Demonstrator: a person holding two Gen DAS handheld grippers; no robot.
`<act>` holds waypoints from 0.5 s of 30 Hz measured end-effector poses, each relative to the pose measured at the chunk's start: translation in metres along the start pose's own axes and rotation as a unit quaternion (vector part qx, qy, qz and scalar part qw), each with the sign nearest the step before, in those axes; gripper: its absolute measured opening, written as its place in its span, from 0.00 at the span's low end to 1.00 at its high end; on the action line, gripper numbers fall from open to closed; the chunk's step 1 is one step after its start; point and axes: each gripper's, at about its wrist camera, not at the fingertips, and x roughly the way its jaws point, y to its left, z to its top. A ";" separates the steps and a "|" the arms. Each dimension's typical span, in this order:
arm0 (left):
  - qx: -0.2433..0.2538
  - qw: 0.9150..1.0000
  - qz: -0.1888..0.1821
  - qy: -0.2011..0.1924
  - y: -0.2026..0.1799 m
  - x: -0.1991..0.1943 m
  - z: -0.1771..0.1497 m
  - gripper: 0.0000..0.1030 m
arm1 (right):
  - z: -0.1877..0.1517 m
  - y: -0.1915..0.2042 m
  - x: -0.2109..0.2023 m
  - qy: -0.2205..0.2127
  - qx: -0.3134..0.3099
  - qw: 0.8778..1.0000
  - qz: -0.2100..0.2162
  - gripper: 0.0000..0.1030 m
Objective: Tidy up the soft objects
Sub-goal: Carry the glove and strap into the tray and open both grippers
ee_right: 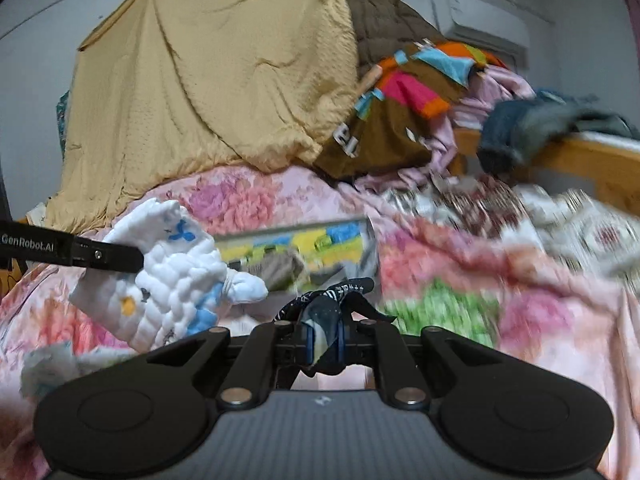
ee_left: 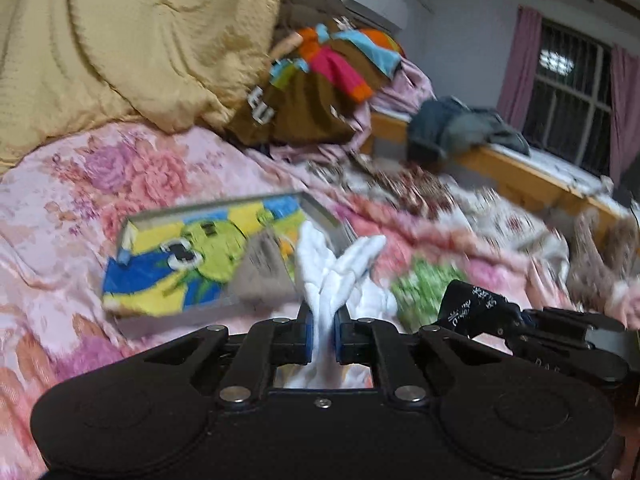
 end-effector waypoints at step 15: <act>-0.088 0.991 0.092 -0.043 0.036 0.112 0.093 0.10 | 0.055 -0.010 0.163 -0.005 0.034 0.998 0.061 0.11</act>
